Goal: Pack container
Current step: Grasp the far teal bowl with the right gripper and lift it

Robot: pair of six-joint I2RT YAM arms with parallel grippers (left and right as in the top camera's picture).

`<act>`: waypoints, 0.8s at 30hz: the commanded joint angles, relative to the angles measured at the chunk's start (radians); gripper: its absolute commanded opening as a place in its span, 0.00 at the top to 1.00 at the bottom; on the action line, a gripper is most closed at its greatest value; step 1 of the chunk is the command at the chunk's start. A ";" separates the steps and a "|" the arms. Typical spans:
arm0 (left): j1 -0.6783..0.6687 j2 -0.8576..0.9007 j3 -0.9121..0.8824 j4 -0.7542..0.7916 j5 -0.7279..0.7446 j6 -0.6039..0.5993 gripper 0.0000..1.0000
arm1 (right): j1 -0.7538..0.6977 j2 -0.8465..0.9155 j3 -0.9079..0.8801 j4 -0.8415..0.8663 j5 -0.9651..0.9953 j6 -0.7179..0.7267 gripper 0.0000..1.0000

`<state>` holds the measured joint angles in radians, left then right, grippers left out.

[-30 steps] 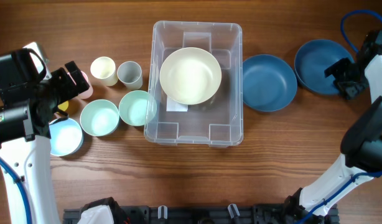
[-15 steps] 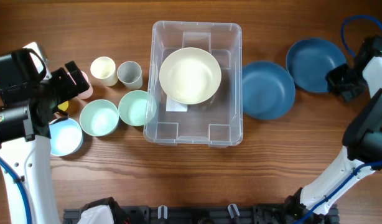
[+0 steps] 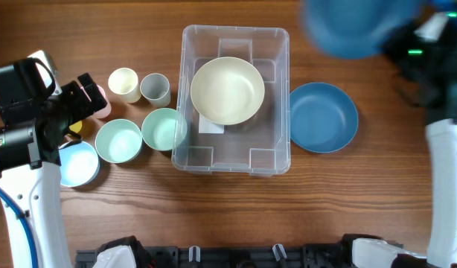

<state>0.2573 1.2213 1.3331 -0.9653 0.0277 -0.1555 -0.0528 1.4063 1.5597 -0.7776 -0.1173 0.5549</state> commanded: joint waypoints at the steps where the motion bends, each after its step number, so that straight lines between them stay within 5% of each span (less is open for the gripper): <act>1: 0.006 0.002 0.021 0.003 0.012 -0.007 0.00 | 0.265 0.100 -0.006 -0.014 0.063 -0.027 0.96; 5: 0.006 0.002 0.021 0.003 0.012 -0.007 0.00 | 0.449 0.301 -0.006 0.032 0.189 0.003 0.96; 9: 0.006 0.002 0.021 0.003 0.012 -0.007 0.00 | 0.459 0.455 -0.006 0.106 0.190 0.003 0.96; 13: 0.006 0.002 0.021 0.003 0.012 -0.007 0.00 | 0.458 0.500 -0.006 0.222 0.007 -0.193 0.95; 14: 0.006 0.002 0.021 0.003 0.012 -0.007 0.00 | 0.458 0.487 -0.006 0.233 0.003 -0.207 0.81; 18: 0.006 0.002 0.021 0.003 0.012 -0.007 0.00 | 0.407 0.382 -0.006 0.210 0.015 -0.143 0.52; 24: 0.006 0.002 0.021 0.003 0.012 -0.007 0.00 | 0.176 0.178 -0.006 0.011 0.014 -0.027 0.46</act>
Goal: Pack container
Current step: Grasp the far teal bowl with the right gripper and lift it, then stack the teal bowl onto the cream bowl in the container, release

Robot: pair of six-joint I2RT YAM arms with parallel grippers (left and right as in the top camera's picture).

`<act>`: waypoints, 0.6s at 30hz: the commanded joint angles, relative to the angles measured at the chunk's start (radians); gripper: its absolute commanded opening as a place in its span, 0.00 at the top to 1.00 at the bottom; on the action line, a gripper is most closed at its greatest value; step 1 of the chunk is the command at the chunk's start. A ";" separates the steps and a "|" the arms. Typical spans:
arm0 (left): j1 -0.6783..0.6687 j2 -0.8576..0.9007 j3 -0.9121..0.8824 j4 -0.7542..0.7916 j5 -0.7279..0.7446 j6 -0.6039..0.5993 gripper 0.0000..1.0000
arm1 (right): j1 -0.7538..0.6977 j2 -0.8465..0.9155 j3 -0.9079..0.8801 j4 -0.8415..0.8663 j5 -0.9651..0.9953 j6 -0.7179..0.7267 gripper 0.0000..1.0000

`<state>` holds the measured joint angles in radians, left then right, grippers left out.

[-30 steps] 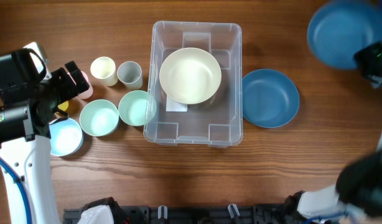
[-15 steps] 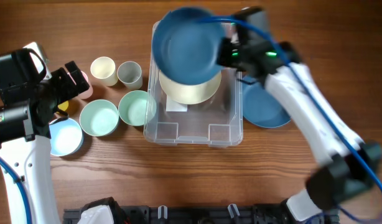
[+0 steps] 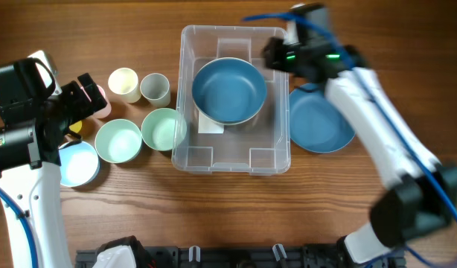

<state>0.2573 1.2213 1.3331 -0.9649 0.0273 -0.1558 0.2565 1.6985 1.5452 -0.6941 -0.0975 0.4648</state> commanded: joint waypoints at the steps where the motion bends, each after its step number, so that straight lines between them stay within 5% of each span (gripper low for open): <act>1: 0.006 0.002 0.021 0.003 0.013 -0.006 0.00 | -0.164 -0.129 0.009 -0.101 -0.005 0.062 0.46; 8: 0.006 0.002 0.021 0.003 0.013 -0.006 0.00 | -0.460 -0.131 -0.034 -0.373 0.019 0.096 0.35; 18: 0.006 0.002 0.021 0.002 0.013 -0.006 0.00 | -0.500 -0.097 -0.429 -0.208 -0.047 0.111 0.37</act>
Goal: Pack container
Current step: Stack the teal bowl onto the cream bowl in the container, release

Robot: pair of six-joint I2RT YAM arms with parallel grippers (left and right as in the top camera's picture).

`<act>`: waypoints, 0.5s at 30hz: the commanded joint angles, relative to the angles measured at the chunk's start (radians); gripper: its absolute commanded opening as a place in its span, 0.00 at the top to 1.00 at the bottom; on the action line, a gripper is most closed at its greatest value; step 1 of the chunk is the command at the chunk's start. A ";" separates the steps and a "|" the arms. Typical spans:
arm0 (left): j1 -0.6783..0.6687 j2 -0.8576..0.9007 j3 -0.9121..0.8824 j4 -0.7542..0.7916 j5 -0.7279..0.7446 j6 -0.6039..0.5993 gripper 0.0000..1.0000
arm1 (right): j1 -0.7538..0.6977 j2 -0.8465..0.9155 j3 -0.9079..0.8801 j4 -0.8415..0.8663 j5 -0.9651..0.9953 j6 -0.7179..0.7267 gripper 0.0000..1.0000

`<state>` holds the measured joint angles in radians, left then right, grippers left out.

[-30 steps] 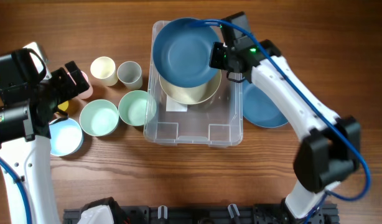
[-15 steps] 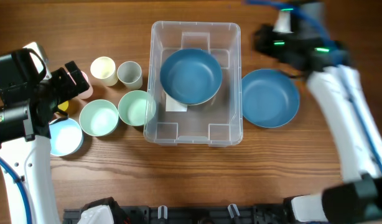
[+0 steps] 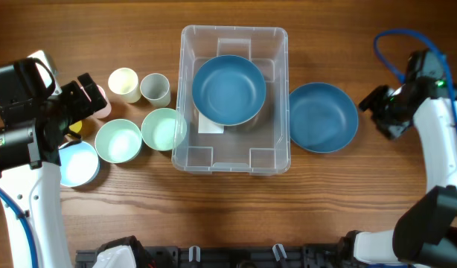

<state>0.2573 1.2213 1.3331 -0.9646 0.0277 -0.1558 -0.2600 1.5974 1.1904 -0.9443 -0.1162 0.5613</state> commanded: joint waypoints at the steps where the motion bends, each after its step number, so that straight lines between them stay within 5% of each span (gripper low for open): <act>1: 0.006 0.002 0.021 0.002 0.012 -0.006 0.00 | 0.018 0.004 -0.119 0.078 -0.033 0.016 0.40; 8: 0.006 0.002 0.021 0.002 0.012 -0.006 0.00 | 0.018 0.004 -0.303 0.243 -0.084 0.069 0.54; 12: 0.006 0.002 0.021 0.002 0.012 -0.006 0.00 | 0.018 0.003 -0.330 0.361 -0.084 0.070 0.91; 15: 0.006 0.002 0.021 0.002 0.012 -0.006 0.00 | 0.010 -0.009 -0.324 0.370 -0.071 0.099 0.96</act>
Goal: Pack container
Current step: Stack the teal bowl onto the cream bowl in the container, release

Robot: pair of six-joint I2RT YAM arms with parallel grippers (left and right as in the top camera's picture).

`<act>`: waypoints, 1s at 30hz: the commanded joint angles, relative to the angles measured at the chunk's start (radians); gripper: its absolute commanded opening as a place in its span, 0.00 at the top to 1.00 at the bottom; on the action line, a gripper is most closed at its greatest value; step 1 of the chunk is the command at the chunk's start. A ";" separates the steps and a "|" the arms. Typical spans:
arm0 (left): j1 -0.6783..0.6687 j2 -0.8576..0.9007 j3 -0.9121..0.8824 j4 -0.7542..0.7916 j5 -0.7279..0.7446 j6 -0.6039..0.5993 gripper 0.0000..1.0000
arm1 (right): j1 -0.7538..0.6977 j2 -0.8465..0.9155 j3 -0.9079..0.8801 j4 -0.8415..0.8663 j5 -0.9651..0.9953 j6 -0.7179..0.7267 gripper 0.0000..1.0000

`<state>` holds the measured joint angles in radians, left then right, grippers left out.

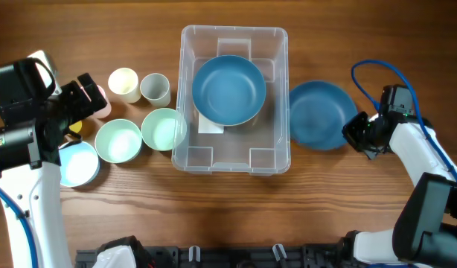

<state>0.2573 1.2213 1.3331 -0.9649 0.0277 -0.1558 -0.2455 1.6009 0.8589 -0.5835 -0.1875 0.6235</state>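
A clear plastic container [234, 30] stands mid-table. Inside it a blue bowl [228, 89] rests toward the back, over a white label. A blue plate [316, 115] lies on the wood just right of the container. My right gripper [353, 132] is low at the plate's right rim; its jaws are too small and dark to read. My left gripper [88, 91] hovers at the far left beside the cups, fingers apart and empty.
Left of the container stand a cream cup [123, 83], a grey cup [155, 88], a green bowl [163, 129], a mint bowl [118, 141] and a light blue bowl [80, 164]. A pink item [103, 103] sits behind my left fingers.
My right gripper has moved left and nearer, from clear of the blue plate to its right rim. The left arm, bowls and cups have not moved.
First a cream bowl lay in the container while my right gripper held a blue bowl above the back right. Then the blue bowl sat on the cream bowl, gripper beside it. Then the gripper was right of the plate, and now at its rim.
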 commanded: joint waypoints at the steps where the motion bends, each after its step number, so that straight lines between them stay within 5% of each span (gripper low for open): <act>1: 0.006 0.002 0.021 0.003 0.012 -0.006 0.00 | -0.010 -0.024 0.012 0.003 0.014 0.042 0.96; 10: 0.006 0.002 0.021 0.003 0.012 -0.006 0.00 | -0.020 -0.326 0.298 -0.159 0.078 0.014 0.96; 14: 0.006 0.002 0.021 0.002 0.012 -0.006 0.00 | 0.161 -0.359 0.459 -0.187 -0.035 -0.018 0.96; 21: 0.006 0.002 0.021 0.002 0.012 -0.006 0.00 | 0.609 -0.135 0.469 -0.108 0.210 0.007 0.96; 27: 0.006 0.002 0.021 0.003 0.012 -0.006 0.00 | 0.665 0.146 0.469 0.073 0.201 -0.026 0.96; 28: 0.006 0.002 0.021 0.003 0.012 -0.006 0.00 | 0.664 0.165 0.469 0.119 0.147 -0.079 0.94; 30: 0.006 0.002 0.021 0.003 0.012 -0.006 0.00 | 0.664 0.166 0.472 0.154 0.098 -0.134 0.63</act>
<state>0.2573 1.2213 1.3331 -0.9653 0.0277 -0.1558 0.4206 1.7813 1.3170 -0.4664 -0.0235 0.5762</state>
